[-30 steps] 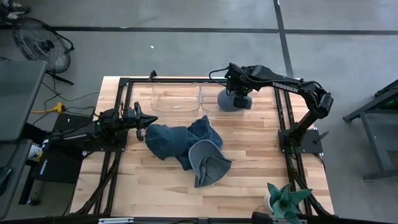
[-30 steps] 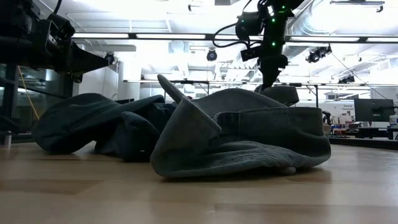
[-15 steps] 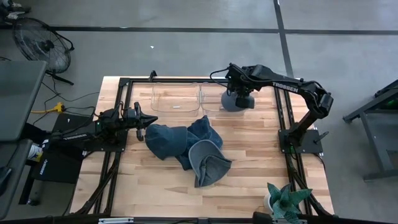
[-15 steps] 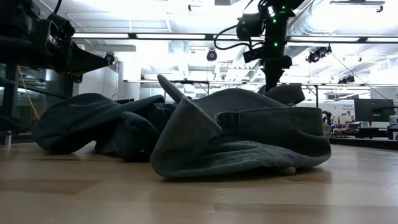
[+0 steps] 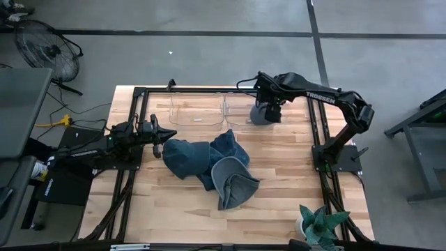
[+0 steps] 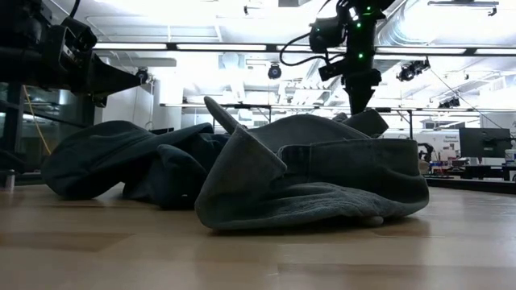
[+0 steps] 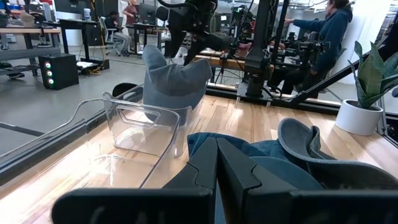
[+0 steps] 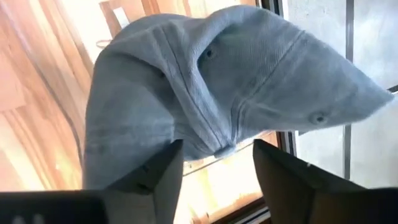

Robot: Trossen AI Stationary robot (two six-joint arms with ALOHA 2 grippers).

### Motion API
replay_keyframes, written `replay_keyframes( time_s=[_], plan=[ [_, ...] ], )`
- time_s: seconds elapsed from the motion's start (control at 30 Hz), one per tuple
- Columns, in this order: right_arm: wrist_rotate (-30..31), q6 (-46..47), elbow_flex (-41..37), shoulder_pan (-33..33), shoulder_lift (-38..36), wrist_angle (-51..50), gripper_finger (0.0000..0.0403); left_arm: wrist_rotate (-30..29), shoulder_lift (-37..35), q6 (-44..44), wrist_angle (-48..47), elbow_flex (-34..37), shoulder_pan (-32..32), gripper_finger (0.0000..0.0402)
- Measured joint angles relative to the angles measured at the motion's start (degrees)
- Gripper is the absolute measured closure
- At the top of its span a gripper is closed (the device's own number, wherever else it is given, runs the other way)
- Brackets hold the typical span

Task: Pick & Place hat
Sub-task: Put the gray cap into the right transparent bin

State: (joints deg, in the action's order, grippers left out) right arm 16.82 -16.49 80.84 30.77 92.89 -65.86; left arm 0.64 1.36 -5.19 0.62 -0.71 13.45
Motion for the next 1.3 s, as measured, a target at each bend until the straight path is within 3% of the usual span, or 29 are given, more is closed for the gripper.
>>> replay_keyframes(
  time_s=[0.13,0.33,0.7,0.93,1.07,1.3],
  plan=[
    [-0.7,1.0,0.0,0.0,-2.5,-0.1,0.0188,0.0,0.0,0.0,0.0,0.0,0.0,0.0401],
    [-1.9,2.2,0.0,0.0,-8.3,-0.6,0.0186,0.0,0.0,0.0,0.0,0.0,0.0,0.0401],
    [-19.2,1.1,0.0,-0.6,-18.0,-0.8,0.0191,0.0,0.0,0.0,0.0,0.0,0.0,0.0401],
    [-32.6,-0.5,0.0,-1.4,-19.5,-0.9,0.0191,0.0,0.0,0.0,0.0,0.0,0.0,0.0401],
    [-36.2,-2.0,-1.5,-3.8,-19.6,0.0,0.0194,0.0,0.0,0.0,0.0,0.0,0.0,0.0401],
    [-38.9,0.9,-12.0,-11.6,-19.5,5.3,0.0194,0.0,0.0,0.0,0.0,0.0,0.0,0.0401]
  ],
)
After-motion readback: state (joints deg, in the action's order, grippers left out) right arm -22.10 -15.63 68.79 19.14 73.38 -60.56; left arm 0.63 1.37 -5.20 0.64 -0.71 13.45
